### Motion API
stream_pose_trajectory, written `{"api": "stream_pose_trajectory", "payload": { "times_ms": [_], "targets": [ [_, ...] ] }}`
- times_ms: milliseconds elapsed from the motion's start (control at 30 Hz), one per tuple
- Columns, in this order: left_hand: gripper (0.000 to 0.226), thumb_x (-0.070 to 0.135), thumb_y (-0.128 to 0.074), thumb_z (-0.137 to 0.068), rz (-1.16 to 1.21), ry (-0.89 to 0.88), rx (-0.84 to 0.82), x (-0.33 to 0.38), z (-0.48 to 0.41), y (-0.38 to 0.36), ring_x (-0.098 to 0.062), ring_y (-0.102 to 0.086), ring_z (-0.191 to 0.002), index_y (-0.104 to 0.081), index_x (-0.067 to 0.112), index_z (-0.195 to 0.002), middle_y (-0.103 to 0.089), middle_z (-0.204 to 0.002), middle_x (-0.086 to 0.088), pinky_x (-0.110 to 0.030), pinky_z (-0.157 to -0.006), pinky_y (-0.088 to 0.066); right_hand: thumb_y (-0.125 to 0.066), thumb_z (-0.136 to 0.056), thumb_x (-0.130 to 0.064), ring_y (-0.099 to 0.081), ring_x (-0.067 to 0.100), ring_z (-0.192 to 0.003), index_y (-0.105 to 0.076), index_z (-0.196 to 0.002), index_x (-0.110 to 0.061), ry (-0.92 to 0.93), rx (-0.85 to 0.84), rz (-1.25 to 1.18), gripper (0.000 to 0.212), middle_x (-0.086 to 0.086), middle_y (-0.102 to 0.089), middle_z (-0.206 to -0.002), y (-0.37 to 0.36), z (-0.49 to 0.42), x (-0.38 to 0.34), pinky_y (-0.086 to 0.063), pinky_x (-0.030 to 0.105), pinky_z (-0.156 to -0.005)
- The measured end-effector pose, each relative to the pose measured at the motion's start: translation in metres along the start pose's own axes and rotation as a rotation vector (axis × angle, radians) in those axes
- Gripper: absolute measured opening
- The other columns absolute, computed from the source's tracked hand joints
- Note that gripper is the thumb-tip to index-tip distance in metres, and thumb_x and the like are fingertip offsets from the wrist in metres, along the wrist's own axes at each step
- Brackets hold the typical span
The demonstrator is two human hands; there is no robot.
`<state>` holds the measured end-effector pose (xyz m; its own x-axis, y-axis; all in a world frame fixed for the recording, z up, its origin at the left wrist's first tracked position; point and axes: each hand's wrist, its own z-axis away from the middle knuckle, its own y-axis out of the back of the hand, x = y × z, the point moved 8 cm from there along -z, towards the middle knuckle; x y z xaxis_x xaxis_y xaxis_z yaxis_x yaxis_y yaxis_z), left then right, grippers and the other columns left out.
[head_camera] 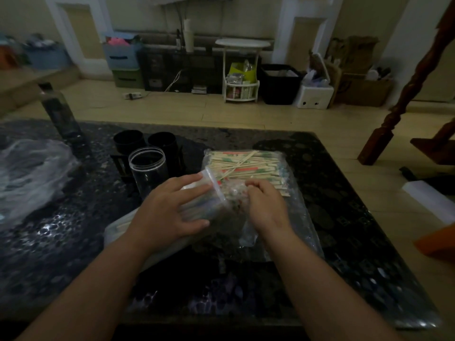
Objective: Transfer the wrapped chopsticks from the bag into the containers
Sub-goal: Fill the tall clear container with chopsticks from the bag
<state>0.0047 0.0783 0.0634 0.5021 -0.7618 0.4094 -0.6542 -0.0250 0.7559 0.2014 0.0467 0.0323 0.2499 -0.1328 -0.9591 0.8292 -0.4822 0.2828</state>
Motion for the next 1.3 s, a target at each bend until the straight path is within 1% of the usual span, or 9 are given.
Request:
{"api": "stream_pose_trajectory", "payload": {
  "times_ms": [167, 267, 433, 567, 733, 867, 1000, 1133, 1300],
  "targets": [
    [0.088, 0.064, -0.069, -0.060, 0.055, 0.089, -0.018, -0.005, 0.001, 0.001, 0.011, -0.027, -0.131, -0.042, 0.039, -0.141, -0.035, -0.147, 0.015, 0.000, -0.103, -0.018, -0.049, -0.096, -0.039, -0.067, 0.025, -0.085, -0.068, -0.101, -0.020, -0.494, -0.228, -0.443, 0.027, 0.006, -0.072, -0.092, -0.025, 0.015, 0.033, -0.058, 0.042, -0.075],
    [0.104, 0.069, -0.066, -0.056, 0.042, 0.174, -0.071, -0.018, 0.001, -0.001, 0.008, -0.018, -0.138, -0.021, 0.042, -0.146, -0.024, -0.152, 0.019, -0.013, -0.109, -0.016, -0.051, -0.096, -0.030, -0.066, 0.029, -0.087, -0.068, -0.093, -0.016, -0.500, -0.247, -0.542, 0.023, 0.009, -0.070, -0.085, -0.027, 0.018, 0.030, -0.057, 0.044, -0.077],
    [0.104, 0.076, -0.058, -0.059, -0.093, 0.175, -0.132, -0.023, 0.001, -0.005, -0.008, -0.026, -0.141, -0.020, 0.042, -0.150, -0.027, -0.156, 0.012, -0.026, -0.111, -0.021, -0.051, -0.094, -0.027, -0.065, 0.026, -0.081, -0.068, -0.085, -0.017, -0.466, -0.243, -0.555, 0.021, 0.004, -0.070, -0.074, -0.030, 0.017, 0.028, -0.057, 0.043, -0.079],
    [0.096, 0.078, -0.054, -0.063, -0.134, 0.123, -0.165, -0.016, 0.004, -0.007, 0.006, -0.019, -0.137, -0.014, 0.052, -0.146, -0.014, -0.157, 0.022, -0.023, -0.108, -0.022, -0.051, -0.093, -0.026, -0.066, 0.026, -0.079, -0.068, -0.089, -0.017, -0.447, -0.240, -0.552, 0.020, 0.004, -0.070, -0.076, -0.029, 0.017, 0.030, -0.056, 0.042, -0.076],
    [0.089, 0.063, -0.064, -0.068, -0.159, -0.095, -0.109, 0.002, 0.005, -0.010, -0.015, -0.044, -0.132, -0.032, 0.038, -0.148, -0.034, -0.154, 0.008, -0.038, -0.108, -0.038, -0.051, -0.093, -0.028, -0.066, 0.026, -0.078, -0.069, -0.090, -0.016, -0.471, -0.218, -0.525, 0.022, 0.002, -0.070, -0.067, -0.027, 0.017, 0.036, -0.056, 0.041, -0.073],
    [0.085, 0.062, -0.064, -0.071, -0.111, -0.061, -0.088, -0.003, 0.006, -0.009, -0.018, -0.046, -0.130, -0.034, 0.039, -0.147, -0.035, -0.154, 0.011, -0.047, -0.103, -0.043, -0.052, -0.093, -0.028, -0.067, 0.025, -0.076, -0.070, -0.094, -0.016, -0.443, -0.244, -0.494, 0.021, 0.002, -0.072, -0.073, -0.026, 0.014, 0.036, -0.057, 0.040, -0.073],
    [0.083, 0.062, -0.063, -0.072, -0.107, -0.015, -0.060, -0.012, 0.006, -0.006, -0.021, -0.046, -0.130, -0.037, 0.039, -0.147, -0.033, -0.155, 0.012, -0.050, -0.101, -0.043, -0.050, -0.089, -0.021, -0.057, 0.024, -0.065, -0.060, -0.086, -0.011, -0.282, -0.172, -0.331, 0.015, 0.006, -0.060, -0.071, -0.007, -0.004, 0.033, -0.046, 0.033, -0.059],
    [0.081, 0.061, -0.062, -0.071, -0.113, 0.002, -0.040, -0.013, 0.005, -0.003, -0.021, -0.047, -0.128, -0.043, 0.034, -0.145, -0.035, -0.153, 0.010, -0.046, -0.102, -0.043, -0.047, -0.093, -0.014, -0.059, 0.023, -0.052, -0.063, -0.086, -0.006, -0.186, -0.230, 0.202, 0.019, 0.010, -0.063, -0.069, 0.011, -0.013, 0.044, -0.044, 0.025, -0.044],
    [0.081, 0.061, -0.061, -0.071, -0.123, 0.014, -0.042, -0.012, 0.004, -0.003, -0.021, -0.047, -0.127, -0.045, 0.032, -0.144, -0.036, -0.153, 0.009, -0.042, -0.103, -0.041, -0.056, -0.085, -0.026, -0.070, 0.030, -0.091, -0.072, -0.097, -0.009, -0.177, -0.485, 0.911, 0.026, 0.015, -0.072, -0.101, 0.002, -0.001, 0.072, -0.055, 0.033, -0.079]
  ]
}}
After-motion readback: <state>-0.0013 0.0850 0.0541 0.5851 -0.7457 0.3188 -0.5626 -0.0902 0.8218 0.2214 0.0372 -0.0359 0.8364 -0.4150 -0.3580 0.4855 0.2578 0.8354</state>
